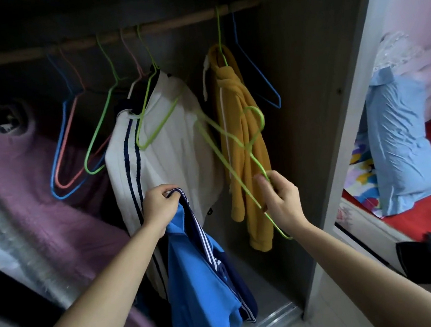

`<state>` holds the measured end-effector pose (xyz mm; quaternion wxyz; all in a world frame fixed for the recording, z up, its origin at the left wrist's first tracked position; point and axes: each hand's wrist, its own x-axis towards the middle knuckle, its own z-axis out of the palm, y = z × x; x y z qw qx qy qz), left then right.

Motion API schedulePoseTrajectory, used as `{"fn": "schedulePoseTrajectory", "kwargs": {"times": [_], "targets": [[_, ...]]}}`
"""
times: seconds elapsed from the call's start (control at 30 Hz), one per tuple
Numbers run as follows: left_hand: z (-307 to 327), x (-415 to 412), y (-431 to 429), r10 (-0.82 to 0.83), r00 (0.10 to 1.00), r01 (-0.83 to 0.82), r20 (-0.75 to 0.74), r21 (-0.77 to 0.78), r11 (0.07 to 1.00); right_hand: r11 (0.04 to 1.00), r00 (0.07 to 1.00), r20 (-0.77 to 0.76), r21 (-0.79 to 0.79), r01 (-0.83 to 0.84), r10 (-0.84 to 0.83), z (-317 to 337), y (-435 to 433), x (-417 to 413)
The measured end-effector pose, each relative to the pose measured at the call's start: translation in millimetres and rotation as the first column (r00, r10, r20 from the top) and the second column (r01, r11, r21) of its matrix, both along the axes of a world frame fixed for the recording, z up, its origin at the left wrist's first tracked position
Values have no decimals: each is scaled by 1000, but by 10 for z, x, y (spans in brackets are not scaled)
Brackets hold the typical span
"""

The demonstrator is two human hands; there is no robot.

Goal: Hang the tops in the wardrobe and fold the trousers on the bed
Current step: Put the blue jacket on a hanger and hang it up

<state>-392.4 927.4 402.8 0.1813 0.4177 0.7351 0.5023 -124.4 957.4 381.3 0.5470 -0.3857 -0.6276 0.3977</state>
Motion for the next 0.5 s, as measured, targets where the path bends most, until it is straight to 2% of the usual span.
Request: {"fn": "schedulePoseTrajectory", "kwargs": {"times": [0.17, 0.23, 0.3, 0.37, 0.43, 0.5], "targets": [[6, 38, -9, -40, 995, 35, -95, -50, 998, 996, 995, -49, -38, 83, -85, -126, -76, 142], [18, 61, -6, -75, 978, 61, -196, -79, 995, 986, 983, -84, -35, 163, -165, -101, -70, 196], [38, 86, 1, -125, 923, 69, -363, -163, 984, 978, 979, 1, -37, 205, -205, -80, -58, 270], [26, 105, 24, -172, 840, 50, -515, -243, 969, 980, 974, 147, -66, 186, -175, -86, -61, 367], [-13, 121, 58, -170, 798, 15, -579, -263, 965, 987, 955, 279, -93, 134, -103, -105, -84, 472], [-70, 136, 91, -123, 818, -28, -562, -252, 967, 988, 930, 367, -143, 52, 4, -127, -111, 560]]}}
